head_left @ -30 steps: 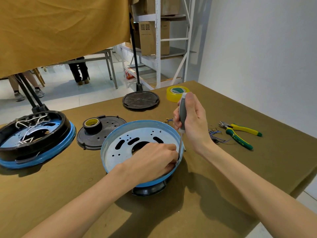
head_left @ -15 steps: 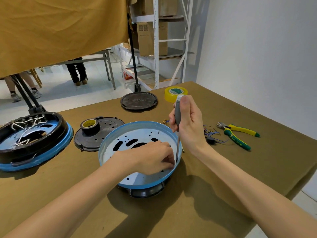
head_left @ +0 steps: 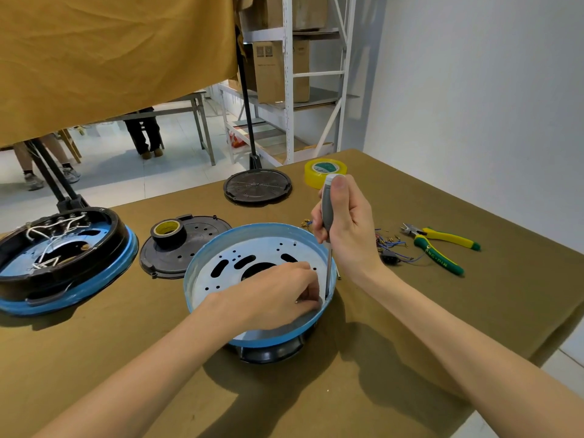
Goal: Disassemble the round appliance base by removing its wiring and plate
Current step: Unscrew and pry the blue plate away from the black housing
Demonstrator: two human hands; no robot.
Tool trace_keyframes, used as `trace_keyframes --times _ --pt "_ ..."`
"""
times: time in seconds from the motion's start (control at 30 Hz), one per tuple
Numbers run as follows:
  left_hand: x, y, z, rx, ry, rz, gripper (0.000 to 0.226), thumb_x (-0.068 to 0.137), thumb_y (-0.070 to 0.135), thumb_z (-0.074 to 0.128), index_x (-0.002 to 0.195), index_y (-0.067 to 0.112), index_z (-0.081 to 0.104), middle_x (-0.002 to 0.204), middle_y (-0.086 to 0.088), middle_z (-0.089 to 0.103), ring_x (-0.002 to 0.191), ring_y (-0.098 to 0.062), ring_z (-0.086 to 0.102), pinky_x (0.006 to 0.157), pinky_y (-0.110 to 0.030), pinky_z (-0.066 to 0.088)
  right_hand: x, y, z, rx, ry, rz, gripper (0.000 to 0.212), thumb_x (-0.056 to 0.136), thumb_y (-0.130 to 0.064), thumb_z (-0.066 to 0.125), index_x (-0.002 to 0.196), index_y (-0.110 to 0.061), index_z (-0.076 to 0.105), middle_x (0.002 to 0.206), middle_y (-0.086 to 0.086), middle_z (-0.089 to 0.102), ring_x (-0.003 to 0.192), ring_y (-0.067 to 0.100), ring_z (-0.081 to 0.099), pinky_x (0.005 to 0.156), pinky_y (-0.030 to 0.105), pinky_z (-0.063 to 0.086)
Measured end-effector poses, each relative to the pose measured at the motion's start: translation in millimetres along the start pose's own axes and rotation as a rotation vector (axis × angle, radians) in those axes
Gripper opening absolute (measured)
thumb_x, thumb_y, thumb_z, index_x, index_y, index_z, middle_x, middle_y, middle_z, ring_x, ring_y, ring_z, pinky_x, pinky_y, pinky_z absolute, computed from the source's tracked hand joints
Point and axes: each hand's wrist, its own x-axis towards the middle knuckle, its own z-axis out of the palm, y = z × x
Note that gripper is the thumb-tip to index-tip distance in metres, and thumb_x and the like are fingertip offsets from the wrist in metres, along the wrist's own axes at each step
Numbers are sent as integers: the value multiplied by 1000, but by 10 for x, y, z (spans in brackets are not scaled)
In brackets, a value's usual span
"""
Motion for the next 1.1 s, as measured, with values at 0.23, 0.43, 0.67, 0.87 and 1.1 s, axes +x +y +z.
trace_keyframes --times 0.23,0.43,0.67,0.87,1.1 --pt "-78 75 55 318 160 263 21 103 30 56 105 20 74 97 3 63 82 -20 61 76 -40 55 -29 -20 6 -1 -15 -11 48 101 -50 37 93 -3 46 62 3 54 50 14 49 45 22 44" --pt "-42 79 52 287 165 239 14 100 29 59 105 21 70 97 5 59 79 -16 58 72 -38 56 -36 -6 -9 -33 15 -9 33 110 -35 35 91 -11 48 63 3 54 50 15 49 46 22 43" --pt "14 -95 8 -118 -13 47 11 94 41 69 102 33 72 93 22 62 82 2 60 68 -15 52 -19 -10 7 -45 15 -29 29 111 -32 35 88 -19 47 61 7 51 49 15 47 45 22 42" --pt "128 -85 -72 -143 -120 25 2 96 39 69 96 37 68 90 21 60 81 5 59 66 -12 47 -21 5 -5 -37 7 -27 31 110 -32 34 90 -13 46 63 15 51 49 15 47 45 23 43" --pt "26 66 56 128 67 11 14 101 38 59 108 27 63 100 10 56 88 -12 56 79 -30 52 -75 -24 7 -18 -13 -67 34 108 -39 35 90 -14 48 64 16 50 51 14 48 51 21 43"
